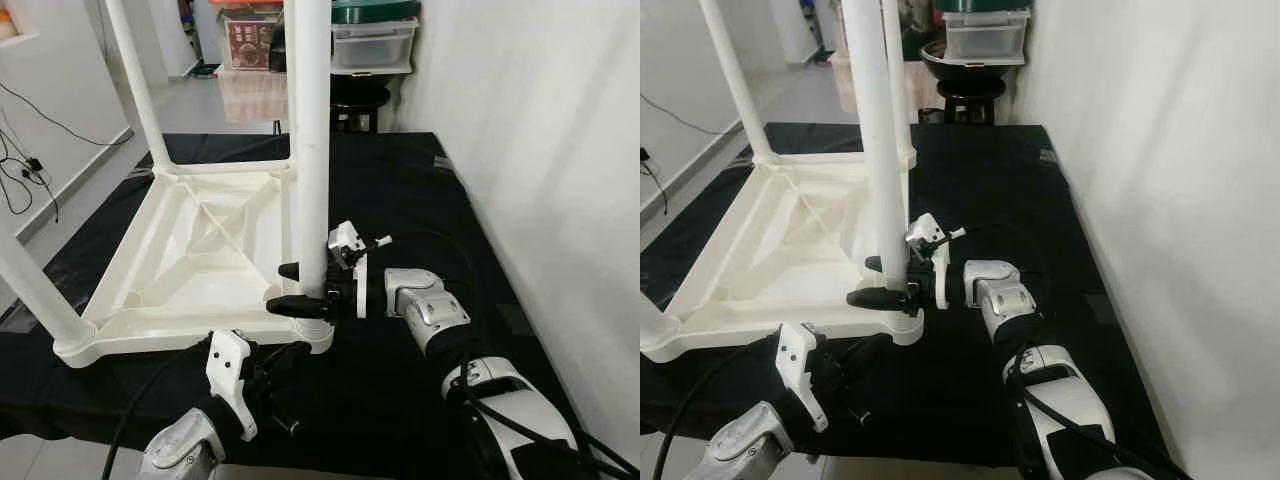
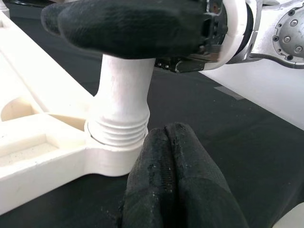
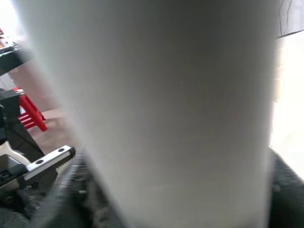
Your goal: Building children table
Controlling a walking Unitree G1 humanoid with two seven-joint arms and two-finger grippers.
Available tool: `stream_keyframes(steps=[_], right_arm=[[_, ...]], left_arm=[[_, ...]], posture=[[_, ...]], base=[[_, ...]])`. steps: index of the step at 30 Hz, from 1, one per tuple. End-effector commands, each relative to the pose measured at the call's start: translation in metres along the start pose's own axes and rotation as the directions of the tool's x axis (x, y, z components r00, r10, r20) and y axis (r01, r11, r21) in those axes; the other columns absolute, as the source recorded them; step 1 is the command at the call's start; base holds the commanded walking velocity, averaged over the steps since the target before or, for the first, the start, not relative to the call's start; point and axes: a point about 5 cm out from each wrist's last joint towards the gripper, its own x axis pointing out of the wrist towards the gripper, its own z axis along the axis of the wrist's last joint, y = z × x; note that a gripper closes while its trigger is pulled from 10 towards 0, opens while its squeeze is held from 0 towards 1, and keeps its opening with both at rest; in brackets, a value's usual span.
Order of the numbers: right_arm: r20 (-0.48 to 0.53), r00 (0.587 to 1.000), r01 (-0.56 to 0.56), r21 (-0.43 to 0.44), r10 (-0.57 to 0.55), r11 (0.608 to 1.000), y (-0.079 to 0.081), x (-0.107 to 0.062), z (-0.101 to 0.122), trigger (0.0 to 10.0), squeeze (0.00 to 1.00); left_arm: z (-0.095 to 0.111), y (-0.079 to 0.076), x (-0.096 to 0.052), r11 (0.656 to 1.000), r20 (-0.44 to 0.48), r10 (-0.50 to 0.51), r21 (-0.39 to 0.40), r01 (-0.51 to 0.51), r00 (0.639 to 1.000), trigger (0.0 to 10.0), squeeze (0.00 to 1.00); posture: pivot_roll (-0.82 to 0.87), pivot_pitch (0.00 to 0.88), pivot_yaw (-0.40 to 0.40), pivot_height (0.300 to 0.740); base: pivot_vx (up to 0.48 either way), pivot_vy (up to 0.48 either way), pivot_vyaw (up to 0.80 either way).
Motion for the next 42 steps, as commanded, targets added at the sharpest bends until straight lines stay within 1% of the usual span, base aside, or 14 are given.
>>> stream_keyframes(steps=[1, 14, 16, 17, 19, 20, 23, 30, 31, 32, 33, 37, 41, 42], right_arm=[[-0.026, 0.999, -0.028, 0.003, 0.028, 1.000, 0.004, 0.008, -0.005, 0.0, 0.00], [-0.031, 0.995, 0.090, -0.037, -0.091, 0.995, -0.003, -0.004, -0.013, 0.0, 0.00], [-0.074, 0.937, 0.336, -0.065, -0.341, 0.940, -0.012, -0.004, -0.024, 0.0, 0.00], [-0.111, 0.817, 0.568, -0.024, -0.566, 0.823, -0.006, -0.003, -0.045, 0.0, 0.00], [-0.111, 0.817, 0.568, -0.024, -0.566, 0.823, -0.006, -0.003, -0.045, 0.0, 0.00], [-0.148, 0.692, 0.714, 0.001, -0.706, 0.700, 0.001, -0.008, -0.059, 0.0, 0.00], [-0.129, 0.628, 0.771, -0.025, -0.767, 0.636, 0.009, -0.010, -0.060, 0.0, 0.00], [-0.085, 0.705, 0.704, -0.030, -0.704, 0.709, 0.009, 0.002, -0.050, 0.0, 0.00], [-0.076, 0.745, 0.663, -0.036, -0.663, 0.748, 0.009, 0.005, -0.046, 10.0, 0.27], [-0.076, 0.745, 0.663, -0.036, -0.663, 0.748, 0.009, 0.005, -0.046, 10.0, 0.27], [-0.047, 0.803, 0.594, -0.027, -0.594, 0.804, 0.009, 0.011, -0.040, 10.0, 1.00], [0.063, 0.926, 0.375, -0.031, -0.373, 0.926, 0.007, 0.017, -0.016, 10.0, 1.00], [0.038, 0.961, 0.278, -0.075, -0.275, 0.958, 0.006, 0.013, -0.003, 10.0, 1.00], [0.014, 0.964, 0.265, -0.073, -0.265, 0.961, 0.002, 0.012, -0.001, 10.0, 0.00]], left_arm=[[-0.004, 0.002, -0.002, 1.000, -0.012, 0.011, -0.007, -0.011, 1.000, 10.0, 0.00], [-0.003, 0.002, -0.003, 1.000, -0.012, 0.006, -0.010, -0.006, 1.000, 10.0, 0.00], [-0.003, 0.002, -0.003, 1.000, -0.012, 0.006, -0.010, -0.006, 1.000, 10.0, 0.00], [-0.002, 0.002, -0.005, 1.000, -0.010, 0.007, -0.010, -0.008, 1.000, 10.0, 0.00], [-0.002, 0.002, -0.005, 1.000, -0.010, 0.007, -0.010, -0.008, 1.000, 10.0, 0.00], [-0.002, 0.002, -0.006, 1.000, -0.009, 0.009, -0.009, -0.009, 1.000, 10.0, 0.00], [-0.001, 0.003, -0.007, 1.000, -0.009, 0.010, -0.009, -0.010, 1.000, 10.0, 0.00], [-0.001, 0.006, -0.006, 0.999, -0.002, 0.011, -0.033, -0.011, 1.000, 10.0, 0.00], [0.000, 0.007, -0.005, 0.999, 0.004, 0.022, -0.033, -0.022, 1.000, 10.0, 0.00], [0.000, 0.007, -0.005, 0.999, 0.004, 0.022, -0.033, -0.022, 1.000, 10.0, 0.00], [0.000, 0.007, -0.005, 0.999, 0.006, 0.026, -0.032, -0.026, 1.000, 10.0, 0.00], [-0.001, 0.006, -0.004, 0.999, 0.005, 0.021, -0.036, -0.021, 1.000, 10.0, 0.00], [-0.001, 0.006, -0.003, 0.999, 0.005, 0.018, -0.038, -0.017, 1.000, 10.0, 0.00], [-0.001, 0.006, -0.003, 0.999, 0.005, 0.018, -0.038, -0.018, 1.000, 10.0, 0.00]], posture=[[0.04, 0.000, -0.015, 0.740], [0.03, 0.000, -0.012, 0.740], [0.02, 0.000, -0.017, 0.740], [0.02, 0.000, -0.023, 0.740], [0.02, 0.000, -0.023, 0.740], [0.02, 0.000, -0.023, 0.740], [0.00, 0.000, -0.004, 0.740], [0.00, 0.000, -0.003, 0.740], [0.00, 0.000, -0.003, 0.740], [0.00, 0.000, -0.003, 0.740], [0.00, 0.000, -0.004, 0.740], [0.01, 0.000, -0.005, 0.740], [0.01, 0.000, -0.008, 0.740], [0.01, 0.000, -0.008, 0.740]], base=[[0.000, 0.000, 0.00], [0.000, 0.000, 0.00], [0.000, 0.000, 0.00], [0.000, 0.000, 0.00], [0.000, 0.000, 0.00], [0.000, 0.000, 0.00], [0.000, 0.000, 0.00], [0.000, 0.000, 0.00], [0.000, 0.000, 0.00], [0.000, 0.000, 0.00], [0.000, 0.000, 0.00], [0.000, 0.000, 0.00], [0.000, 0.000, 0.00], [0.000, 0.000, 0.00]])
